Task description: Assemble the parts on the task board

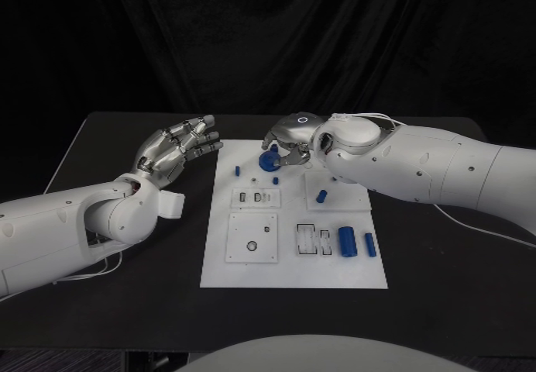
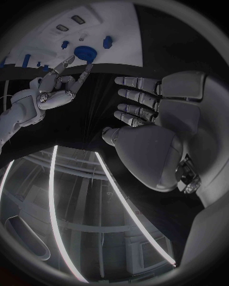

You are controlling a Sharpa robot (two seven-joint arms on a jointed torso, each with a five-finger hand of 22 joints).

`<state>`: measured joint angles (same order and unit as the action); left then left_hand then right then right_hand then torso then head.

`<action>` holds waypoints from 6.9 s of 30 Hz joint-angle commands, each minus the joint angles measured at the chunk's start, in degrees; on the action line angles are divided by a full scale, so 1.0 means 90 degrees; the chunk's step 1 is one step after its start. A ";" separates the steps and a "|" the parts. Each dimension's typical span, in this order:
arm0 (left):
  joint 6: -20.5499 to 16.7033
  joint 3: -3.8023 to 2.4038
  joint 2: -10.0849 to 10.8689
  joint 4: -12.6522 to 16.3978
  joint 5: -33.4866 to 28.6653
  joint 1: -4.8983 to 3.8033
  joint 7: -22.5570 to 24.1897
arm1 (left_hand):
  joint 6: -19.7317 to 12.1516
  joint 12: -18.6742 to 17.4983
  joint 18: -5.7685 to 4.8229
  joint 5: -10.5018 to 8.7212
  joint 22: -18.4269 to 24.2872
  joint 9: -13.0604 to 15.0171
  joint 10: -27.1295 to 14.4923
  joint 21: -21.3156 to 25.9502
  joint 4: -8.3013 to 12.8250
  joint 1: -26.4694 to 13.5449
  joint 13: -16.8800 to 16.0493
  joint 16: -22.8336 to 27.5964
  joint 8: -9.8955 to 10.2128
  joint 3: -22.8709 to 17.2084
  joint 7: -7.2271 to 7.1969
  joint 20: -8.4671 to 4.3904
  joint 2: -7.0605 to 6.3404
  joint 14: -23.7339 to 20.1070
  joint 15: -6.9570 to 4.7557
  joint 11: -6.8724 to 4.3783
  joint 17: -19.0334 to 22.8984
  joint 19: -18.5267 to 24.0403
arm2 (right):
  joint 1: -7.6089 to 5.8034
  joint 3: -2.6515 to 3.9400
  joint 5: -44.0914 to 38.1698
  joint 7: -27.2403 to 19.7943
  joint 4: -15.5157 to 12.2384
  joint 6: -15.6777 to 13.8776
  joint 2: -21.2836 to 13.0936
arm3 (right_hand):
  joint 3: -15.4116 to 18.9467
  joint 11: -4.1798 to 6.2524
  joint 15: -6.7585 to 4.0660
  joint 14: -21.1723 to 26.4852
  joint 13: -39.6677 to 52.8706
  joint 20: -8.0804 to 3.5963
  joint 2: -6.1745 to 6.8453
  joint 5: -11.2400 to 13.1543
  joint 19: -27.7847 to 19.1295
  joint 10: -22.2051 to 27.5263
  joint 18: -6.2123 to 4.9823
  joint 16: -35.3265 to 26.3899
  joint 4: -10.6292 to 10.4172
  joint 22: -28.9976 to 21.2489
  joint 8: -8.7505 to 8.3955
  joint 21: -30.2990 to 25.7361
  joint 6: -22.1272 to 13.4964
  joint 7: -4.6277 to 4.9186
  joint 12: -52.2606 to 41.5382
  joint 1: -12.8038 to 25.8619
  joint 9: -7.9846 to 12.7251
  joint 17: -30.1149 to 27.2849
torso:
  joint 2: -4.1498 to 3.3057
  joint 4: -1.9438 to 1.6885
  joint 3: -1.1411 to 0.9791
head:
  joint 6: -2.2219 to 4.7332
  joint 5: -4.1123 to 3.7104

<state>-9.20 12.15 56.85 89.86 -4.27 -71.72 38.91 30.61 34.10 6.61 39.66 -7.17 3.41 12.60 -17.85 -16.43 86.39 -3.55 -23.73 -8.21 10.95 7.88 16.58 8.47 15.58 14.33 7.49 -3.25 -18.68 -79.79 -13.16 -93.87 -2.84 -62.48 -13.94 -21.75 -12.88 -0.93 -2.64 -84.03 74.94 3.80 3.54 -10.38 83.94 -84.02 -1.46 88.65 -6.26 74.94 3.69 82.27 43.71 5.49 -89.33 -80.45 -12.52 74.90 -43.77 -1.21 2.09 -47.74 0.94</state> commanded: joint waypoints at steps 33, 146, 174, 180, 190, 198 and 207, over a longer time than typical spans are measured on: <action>0.0076 -0.0005 0.0032 0.0029 0.0001 0.0016 0.0209 | 0.0020 0.0027 -0.0094 0.0045 -0.0010 0.0005 0.0000 -0.0045 0.0006 0.0071 -0.0010 -0.0047 -0.0040 -0.0066 0.0033 0.0011 -0.0011 0.0047 -0.0006 0.0021 -0.0009 -0.0047 | -0.0495 -0.0110 0.1702 0.0131 -0.2102 -0.0372 -0.3513 | -0.0084 0.0021 -0.0010 0.0140 -0.0298 -0.0007 0.0086 0.0192 -0.0655 0.0983 -0.0432 -0.1531 -0.0523 0.0676 0.0107 -0.1813 0.0678 0.0072 0.1214 0.0134 0.0366 -0.0490 | 0.0049 0.0122 0.0009 | 0.0080 -0.0224; 0.0298 -0.0005 -0.0002 -0.0060 0.0005 0.0147 0.0104 | -0.0054 0.0080 -0.0102 0.0054 -0.0008 -0.0004 0.0028 -0.0067 0.0014 0.0178 -0.0017 -0.0069 -0.0053 -0.0219 0.0027 0.0010 0.0041 0.0049 0.0026 0.0114 -0.0009 -0.0069 | 0.0315 -0.0110 0.1248 -0.0227 -0.0444 -0.0264 -0.2327 | -0.0238 0.0051 -0.0040 0.0246 -0.0999 -0.0046 0.0169 0.0019 -0.0678 0.1366 -0.0516 -0.2147 -0.0675 0.0501 0.0334 -0.2654 0.1115 0.0047 0.1735 -0.0457 0.0402 -0.0970 | 0.0051 0.0116 0.0015 | 0.0026 -0.0098; 0.0262 -0.0005 0.0034 -0.0045 0.0005 0.0166 0.0064 | -0.0036 0.0083 -0.0104 0.0055 -0.0007 -0.0001 0.0029 -0.0067 0.0013 0.0185 -0.0017 -0.0073 -0.0063 -0.0233 0.0041 0.0010 0.0041 0.0047 0.0026 0.0111 -0.0009 -0.0069 | 0.0071 -0.0096 0.1248 0.0058 -0.1593 -0.0999 -0.2663 | -0.0094 -0.0015 -0.0007 0.0192 -0.0963 -0.0036 0.0033 0.0158 -0.0609 0.1305 -0.0506 -0.2124 -0.0494 0.0567 0.0955 -0.2695 0.1626 0.0006 0.1689 -0.0513 -0.0167 -0.0913 | 0.0055 0.0130 0.0009 | -0.0104 -0.0038; 0.0256 -0.0005 0.0022 -0.0044 0.0004 0.0166 0.0051 | -0.0028 0.0092 -0.0105 0.0056 -0.0006 0.0000 0.0033 -0.0068 0.0011 0.0186 -0.0018 -0.0080 -0.0069 -0.0238 0.0045 0.0010 0.0036 0.0051 0.0024 0.0108 -0.0010 -0.0070 | -0.0081 -0.0095 0.1247 0.0088 -0.2218 -0.0821 -0.2573 | -0.0085 -0.0027 0.0004 0.0192 -0.0964 -0.0028 0.0034 0.0108 -0.0620 0.1304 -0.0513 -0.2128 -0.0500 0.0558 0.0967 -0.2739 0.1610 0.0018 0.1689 -0.0504 -0.0190 -0.0915 | 0.0058 0.0140 0.0023 | -0.0174 0.0044; 0.0258 -0.0005 -0.0010 -0.0061 0.0004 0.0166 0.0058 | -0.0011 0.0099 -0.0106 0.0056 -0.0008 0.0003 0.0040 -0.0075 0.0010 0.0184 -0.0019 -0.0081 -0.0080 -0.0237 0.0047 0.0009 0.0016 0.0052 0.0023 0.0105 -0.0010 -0.0078 | 0.0063 -0.0097 0.0646 -0.0062 -0.2540 -0.0498 -0.1892 | -0.0069 -0.0022 0.0007 0.0171 -0.0906 -0.0018 0.0042 0.0052 -0.0593 0.1254 -0.0508 -0.2095 -0.0475 0.0581 0.1026 -0.2703 0.1635 0.0005 0.1642 -0.0513 -0.0256 -0.0875 | 0.0048 0.0101 0.0023 | -0.0160 0.0034; 0.0279 -0.0005 -0.0060 -0.0083 0.0005 0.0166 0.0050 | -0.0015 0.0100 -0.0105 0.0056 -0.0009 0.0003 0.0041 -0.0079 0.0008 0.0182 -0.0019 -0.0103 -0.0082 -0.0237 0.0047 0.0009 0.0005 0.0068 0.0023 0.0105 -0.0014 -0.0083 | 0.0368 -0.0095 0.0547 -0.0033 -0.2336 -0.0283 -0.1408 | -0.0037 -0.0023 0.0005 0.0173 -0.0928 -0.0018 0.0052 0.0058 -0.0612 0.1266 -0.0523 -0.2111 -0.0488 0.0564 0.1053 -0.2779 0.1646 0.0006 0.1652 -0.0464 -0.0288 -0.0892 | 0.0050 0.0108 0.0004 | -0.0143 0.0047; 0.0330 -0.0005 -0.0111 -0.0110 0.0005 0.0166 0.0042 | -0.0012 0.0084 -0.0106 0.0057 -0.0006 0.0004 0.0035 -0.0073 0.0008 0.0183 -0.0017 -0.0099 -0.0086 -0.0240 0.0054 0.0009 0.0000 0.0067 0.0023 0.0099 -0.0013 -0.0076 | 0.0533 -0.0094 0.0530 0.0049 -0.2122 -0.0250 -0.1147 | -0.0014 -0.0026 0.0008 0.0192 -0.0983 -0.0015 0.0069 0.0051 -0.0654 0.1314 -0.0545 -0.2153 -0.0494 0.0529 0.1058 -0.2905 0.1634 0.0007 0.1691 -0.0431 -0.0303 -0.0935 | 0.0054 0.0101 0.0018 | -0.0168 0.0066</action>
<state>-7.07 12.15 55.95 88.82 -4.25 -70.28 38.73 30.40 34.79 6.61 39.89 -7.20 3.41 12.80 -18.31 -16.28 87.60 -3.63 -24.45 -8.64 9.05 8.08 16.58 8.77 15.78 14.53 8.11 -3.32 -19.09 -75.18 -14.05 -88.14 -3.46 -81.65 -17.10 -32.15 -13.27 -1.24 -2.81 -82.24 66.14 3.59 4.24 -9.76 78.22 -72.47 -5.86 69.49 -10.74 74.92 12.92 56.29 58.03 5.67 -74.38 -85.03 -12.38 66.54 -43.29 -0.23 2.19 -49.22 1.51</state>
